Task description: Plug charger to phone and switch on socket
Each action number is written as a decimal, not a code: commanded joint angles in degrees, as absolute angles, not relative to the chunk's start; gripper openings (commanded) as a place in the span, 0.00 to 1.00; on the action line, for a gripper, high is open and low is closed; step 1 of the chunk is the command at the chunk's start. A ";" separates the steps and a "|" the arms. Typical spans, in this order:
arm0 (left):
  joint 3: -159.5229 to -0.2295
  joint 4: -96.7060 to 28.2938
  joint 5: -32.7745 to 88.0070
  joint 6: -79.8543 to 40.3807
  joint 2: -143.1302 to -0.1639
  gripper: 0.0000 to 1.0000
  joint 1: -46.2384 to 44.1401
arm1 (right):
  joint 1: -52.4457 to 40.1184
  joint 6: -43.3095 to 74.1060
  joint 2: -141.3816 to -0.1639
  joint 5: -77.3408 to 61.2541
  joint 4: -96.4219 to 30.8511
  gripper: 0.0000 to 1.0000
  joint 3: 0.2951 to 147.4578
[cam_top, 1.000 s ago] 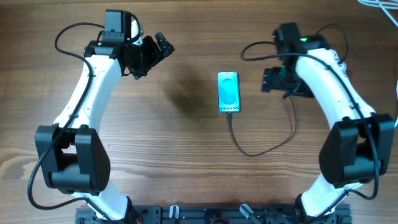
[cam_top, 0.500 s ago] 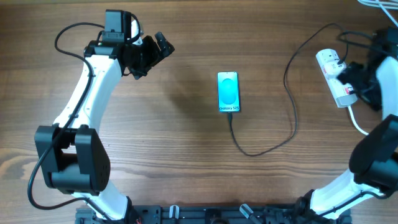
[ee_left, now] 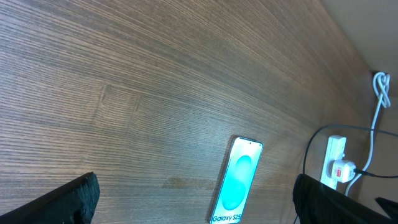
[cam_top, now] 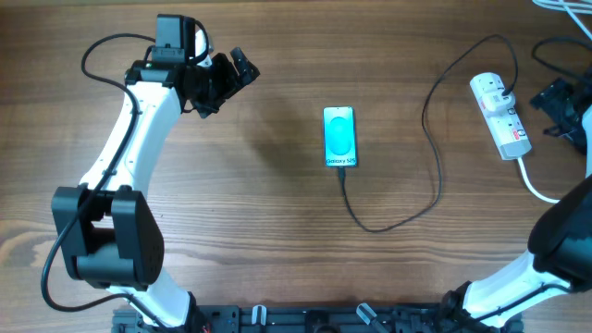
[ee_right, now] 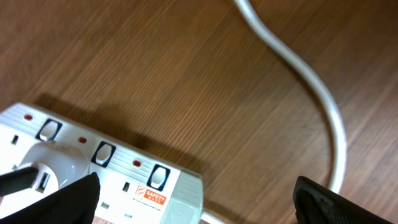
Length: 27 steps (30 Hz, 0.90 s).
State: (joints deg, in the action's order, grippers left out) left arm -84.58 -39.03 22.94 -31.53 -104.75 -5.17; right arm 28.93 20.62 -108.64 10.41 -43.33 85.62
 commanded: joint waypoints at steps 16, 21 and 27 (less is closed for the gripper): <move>-84.62 -38.96 22.39 -30.22 -103.88 1.00 -4.97 | 28.93 13.47 -119.48 -0.99 -36.84 1.00 84.66; -84.62 -38.96 22.39 -30.22 -103.88 1.00 -4.97 | 28.97 13.47 -120.03 -0.80 -35.48 1.00 84.66; -84.62 -38.96 22.39 -30.22 -103.88 1.00 -4.97 | 28.95 13.61 -120.33 2.04 -34.13 1.00 84.66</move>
State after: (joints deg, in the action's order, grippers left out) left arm -84.58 -39.03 22.96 -31.53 -104.75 -5.17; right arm 28.95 14.61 -119.04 0.73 -34.54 84.86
